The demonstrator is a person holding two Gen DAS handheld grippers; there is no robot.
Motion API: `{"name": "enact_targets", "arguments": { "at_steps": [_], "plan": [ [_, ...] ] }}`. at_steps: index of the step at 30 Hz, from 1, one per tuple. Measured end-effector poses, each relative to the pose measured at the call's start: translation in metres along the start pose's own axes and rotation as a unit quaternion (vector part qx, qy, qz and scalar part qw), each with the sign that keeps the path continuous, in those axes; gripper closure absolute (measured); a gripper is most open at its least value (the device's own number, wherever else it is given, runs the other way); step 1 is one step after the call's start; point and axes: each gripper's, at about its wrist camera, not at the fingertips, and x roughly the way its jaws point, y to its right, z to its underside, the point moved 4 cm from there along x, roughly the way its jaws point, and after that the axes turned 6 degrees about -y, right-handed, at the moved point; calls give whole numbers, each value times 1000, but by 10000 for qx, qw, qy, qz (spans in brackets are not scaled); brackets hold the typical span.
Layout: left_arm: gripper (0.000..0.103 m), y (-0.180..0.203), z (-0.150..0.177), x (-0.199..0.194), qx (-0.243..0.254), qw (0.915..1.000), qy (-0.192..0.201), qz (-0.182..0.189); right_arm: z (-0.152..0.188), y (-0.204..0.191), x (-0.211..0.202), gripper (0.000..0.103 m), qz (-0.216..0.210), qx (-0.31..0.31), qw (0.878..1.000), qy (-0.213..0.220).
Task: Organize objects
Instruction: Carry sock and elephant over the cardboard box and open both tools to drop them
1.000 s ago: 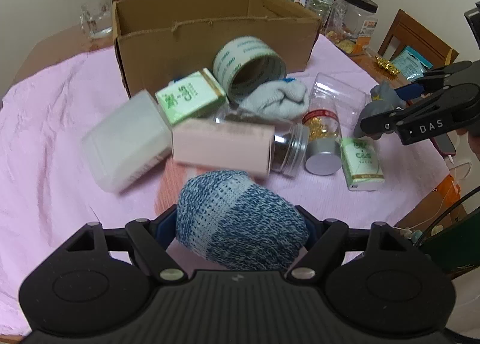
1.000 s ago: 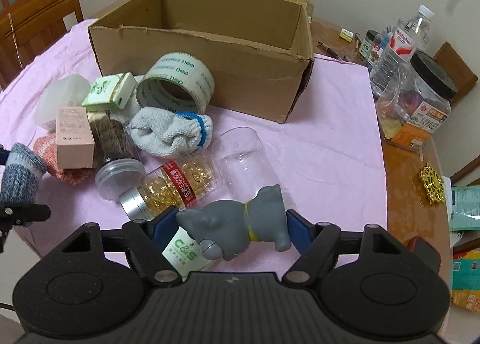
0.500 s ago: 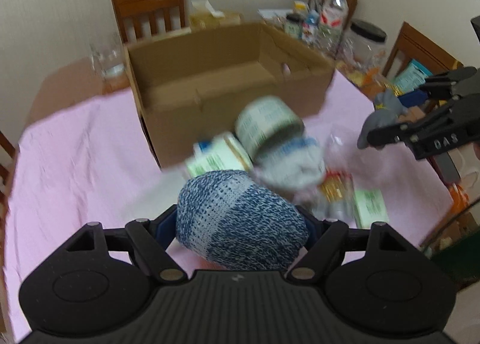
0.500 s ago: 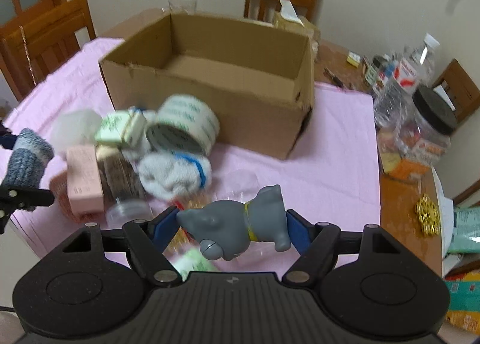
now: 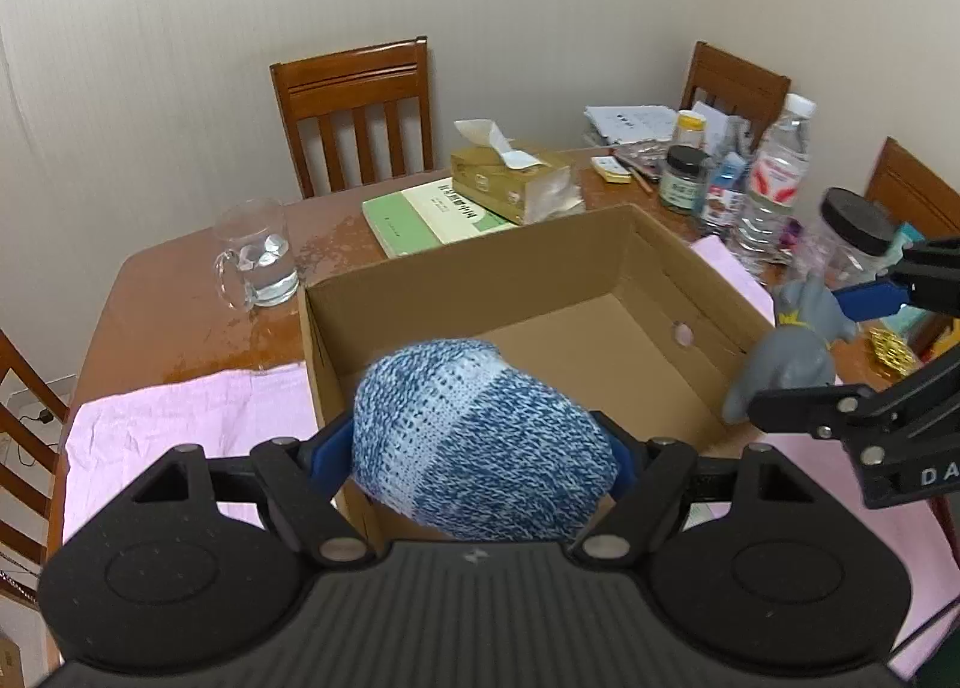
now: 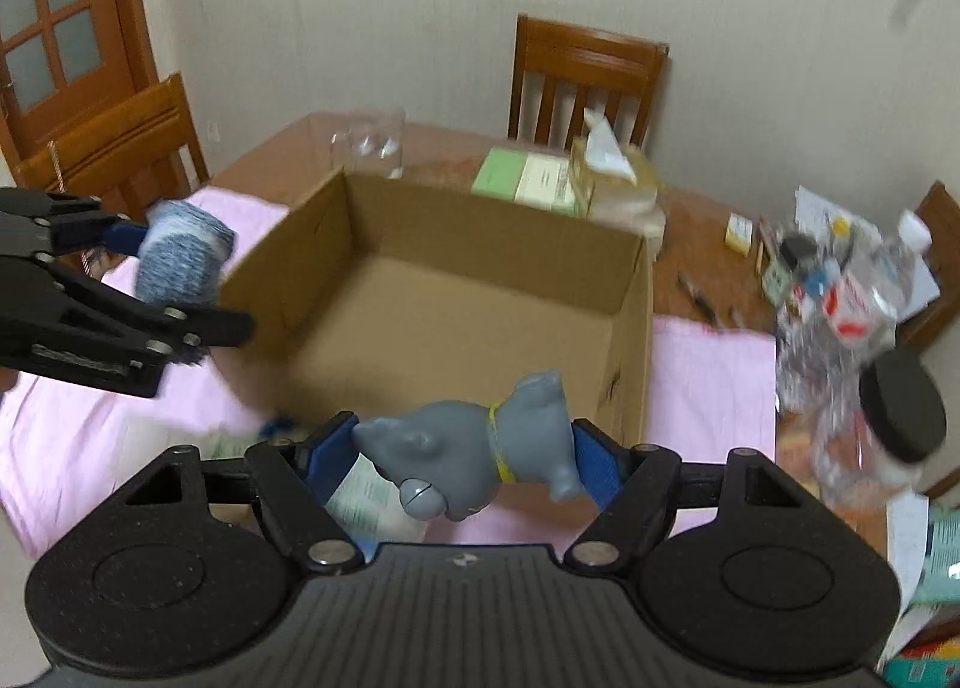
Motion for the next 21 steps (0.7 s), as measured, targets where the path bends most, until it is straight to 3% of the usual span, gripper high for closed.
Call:
{"name": "enact_targets", "arguments": {
  "at_steps": [4,7,9,10,13,21],
  "plan": [
    [24,-5,-4,24,-131,9998,-173,-46,-21,3,27,23,106,73,9999,-59],
    [21,-8,-4,37,-204,9994,-274,-57,-26,5,46,23,-80,229,9994,-252],
    [8,-8,-3,43,-267,9991,-330,-20,-25,6,54,21,-176,339,9986,-363],
    [6,-8,-3,43,-298,9991,-313,-45,-24,6,56,15,-199,379,9983,-395],
    [4,-9,-6,41,-284,9991,-236,-214,-24,6,52,0,-162,415,9987,-254],
    [1,-9,-14,10,-203,9990,-108,-392,-29,8,30,0,-127,399,9991,-104]
  ]
}}
